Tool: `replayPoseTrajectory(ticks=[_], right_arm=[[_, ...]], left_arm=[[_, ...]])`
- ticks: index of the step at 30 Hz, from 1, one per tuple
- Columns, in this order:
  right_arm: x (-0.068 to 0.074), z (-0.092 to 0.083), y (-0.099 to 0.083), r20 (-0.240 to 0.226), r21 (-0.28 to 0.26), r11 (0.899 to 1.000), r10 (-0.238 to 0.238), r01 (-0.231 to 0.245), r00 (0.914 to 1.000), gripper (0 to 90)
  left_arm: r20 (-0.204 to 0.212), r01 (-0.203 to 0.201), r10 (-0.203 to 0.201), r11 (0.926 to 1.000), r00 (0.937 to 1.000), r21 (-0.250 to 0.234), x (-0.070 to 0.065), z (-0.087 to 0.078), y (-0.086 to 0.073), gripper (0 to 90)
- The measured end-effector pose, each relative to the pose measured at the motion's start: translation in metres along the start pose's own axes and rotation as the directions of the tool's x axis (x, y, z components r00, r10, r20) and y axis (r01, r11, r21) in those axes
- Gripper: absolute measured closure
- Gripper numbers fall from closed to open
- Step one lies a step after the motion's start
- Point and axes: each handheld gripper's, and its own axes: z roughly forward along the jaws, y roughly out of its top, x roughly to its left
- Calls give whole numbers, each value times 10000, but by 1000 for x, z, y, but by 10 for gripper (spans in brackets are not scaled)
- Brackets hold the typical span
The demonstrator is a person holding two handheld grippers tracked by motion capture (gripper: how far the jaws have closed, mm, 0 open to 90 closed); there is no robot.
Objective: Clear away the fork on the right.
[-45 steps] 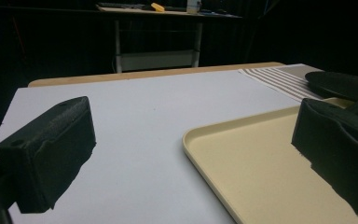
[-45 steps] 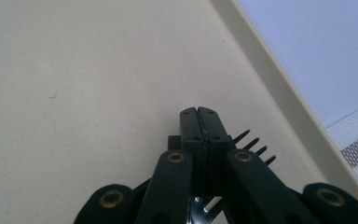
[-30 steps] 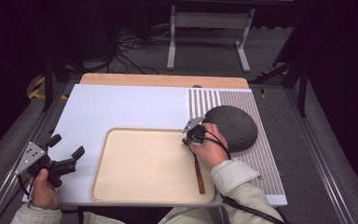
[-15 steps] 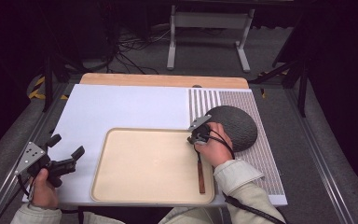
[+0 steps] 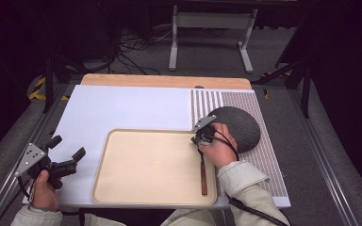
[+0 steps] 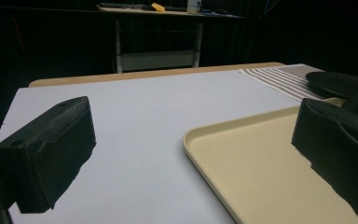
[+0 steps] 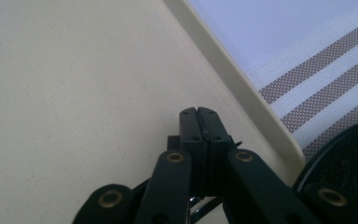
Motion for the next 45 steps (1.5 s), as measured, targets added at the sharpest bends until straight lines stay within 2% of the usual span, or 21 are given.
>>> replayPoseTrajectory(ticks=[7,10,13,14,15,16,17,18,22,27,30,33,38,39,40,42,43,45], right_arm=[[3,-9,7,-78,-413,9991,-10,7,10000,836],[5,-16,11,-105,-670,9977,35,-42,9999,754],[6,-22,16,-188,-1145,9932,185,-205,9997,519],[6,-25,17,-131,-1308,9913,91,-108,9999,448],[6,-25,17,-131,-1308,9913,91,-108,9999,448],[6,-28,19,-12,-1448,9895,-44,41,10000,385],[6,-33,21,-47,-1851,9827,23,-32,10000,291],[6,-33,21,-47,-1851,9827,23,-32,10000,291],[7,-45,24,-83,-2407,9706,4,-24,10000,194],[8,-58,25,-89,-2774,9607,-110,81,9999,152],[7,-65,24,46,-2943,9549,-399,395,9992,124],[7,-72,21,-30,-3080,9508,-371,344,9993,123],[5,-87,10,40,-3533,9348,-370,360,9993,124],[5,-87,10,40,-3533,9348,-370,360,9993,124],[4,-93,3,58,-3817,9238,-292,292,9996,124],[4,-95,1,71,-3890,9209,-259,266,9996,124],[3,-99,-5,103,-4139,9100,-236,258,9997,124],[2,-104,-11,117,-4351,9002,-165,199,9998,124]], left_arm=[[-21,0,0,10000,10000,-26,0,0,0,0],[-4,-38,38,10000,10000,-6,0,0,0,0],[-27,38,-38,10000,10000,8,0,0,0,0],[-29,24,-24,10000,10000,-5,0,0,0,0],[-29,24,-24,10000,10000,-5,0,0,0,0],[-15,-23,23,10000,10000,-24,0,0,0,0],[-17,4,-4,10000,10000,-34,0,0,0,0],[-11,-1,1,10000,10000,-25,-1,0,0,0],[-26,9,-9,10000,10000,-33,0,0,0,0],[-14,-30,30,10000,10000,-25,0,0,0,0],[-24,23,-23,10000,10000,-38,0,0,0,0],[-34,-10,10,10000,10000,-24,0,0,0,0],[-29,13,-13,10000,10000,-23,0,0,0,0],[-29,4,-4,10000,10000,-33,0,0,0,0],[-29,5,-5,10000,10000,-26,-1,0,0,0],[-30,10,-10,10000,10000,-24,-1,0,0,0],[-31,8,-8,10000,10000,-29,-1,0,0,0],[-27,10,-10,10000,10000,-26,-1,0,0,0]])
